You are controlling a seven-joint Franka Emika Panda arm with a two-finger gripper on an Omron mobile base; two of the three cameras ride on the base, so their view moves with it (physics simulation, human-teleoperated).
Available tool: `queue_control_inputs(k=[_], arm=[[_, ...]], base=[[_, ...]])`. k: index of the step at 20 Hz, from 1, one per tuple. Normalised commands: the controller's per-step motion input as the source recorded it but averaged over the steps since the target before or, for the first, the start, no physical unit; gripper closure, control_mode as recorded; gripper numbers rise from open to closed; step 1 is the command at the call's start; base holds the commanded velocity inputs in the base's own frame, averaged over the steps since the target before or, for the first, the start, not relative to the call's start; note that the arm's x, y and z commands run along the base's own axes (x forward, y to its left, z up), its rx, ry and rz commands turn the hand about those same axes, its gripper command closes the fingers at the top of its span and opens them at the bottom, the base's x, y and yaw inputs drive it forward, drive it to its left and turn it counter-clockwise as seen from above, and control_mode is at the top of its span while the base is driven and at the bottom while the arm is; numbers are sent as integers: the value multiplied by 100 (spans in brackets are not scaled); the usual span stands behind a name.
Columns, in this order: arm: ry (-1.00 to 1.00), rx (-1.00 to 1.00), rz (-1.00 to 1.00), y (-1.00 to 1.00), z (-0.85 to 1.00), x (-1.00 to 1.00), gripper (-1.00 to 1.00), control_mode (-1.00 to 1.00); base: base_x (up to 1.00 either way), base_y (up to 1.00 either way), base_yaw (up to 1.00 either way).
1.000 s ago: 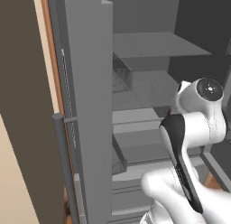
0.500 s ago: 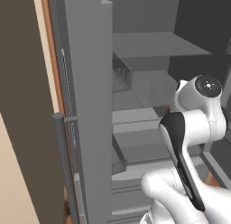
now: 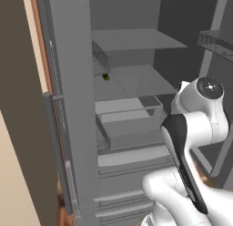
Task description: Pick up the apple and banana from the fridge and place one fruit on each plate on the dining counter.
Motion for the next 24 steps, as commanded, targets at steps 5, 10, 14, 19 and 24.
queue_control_inputs(k=[5,10,14,19,24], arm=[[0,0,0,0,0,0,100,100],[0,0,0,0,0,0,100,100],[0,0,0,0,0,0,100,100],[0,0,0,0,0,0,100,100],[0,0,0,0,0,0,100,100]], base=[[-53,-4,-21],[-62,0,-28],[-62,1,-35],[-66,9,-35],[-77,34,-35]])
